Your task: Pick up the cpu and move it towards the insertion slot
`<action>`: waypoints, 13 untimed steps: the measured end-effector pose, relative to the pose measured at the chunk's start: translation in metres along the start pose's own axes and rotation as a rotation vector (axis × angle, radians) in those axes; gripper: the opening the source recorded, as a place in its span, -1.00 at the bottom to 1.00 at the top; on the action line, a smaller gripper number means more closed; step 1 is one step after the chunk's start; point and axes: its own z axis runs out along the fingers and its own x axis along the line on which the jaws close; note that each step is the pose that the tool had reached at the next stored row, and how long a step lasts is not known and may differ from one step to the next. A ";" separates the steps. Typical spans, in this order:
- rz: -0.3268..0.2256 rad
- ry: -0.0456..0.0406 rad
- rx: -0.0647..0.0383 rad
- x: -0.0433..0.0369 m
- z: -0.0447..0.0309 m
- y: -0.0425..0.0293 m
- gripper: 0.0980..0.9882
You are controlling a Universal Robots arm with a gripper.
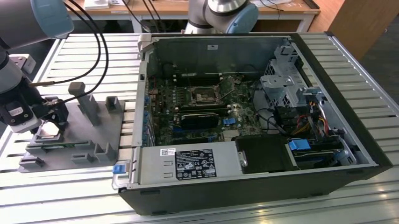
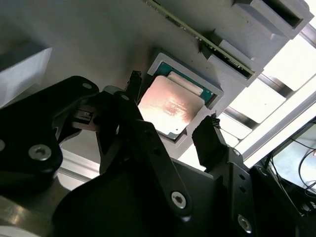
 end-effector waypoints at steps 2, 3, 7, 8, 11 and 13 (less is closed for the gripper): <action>0.000 0.0002 0.000 0.0004 0.0005 0.0005 0.34; 0.000 0.0001 -0.001 0.0006 0.0009 0.0007 0.34; 0.000 0.0000 -0.005 0.0013 0.0024 0.0010 0.34; 0.000 -0.0002 -0.006 0.0014 0.0028 0.0010 0.34; -0.001 0.0000 -0.009 0.0017 0.0034 0.0012 0.16; -0.001 0.0001 -0.011 0.0018 0.0035 0.0013 0.01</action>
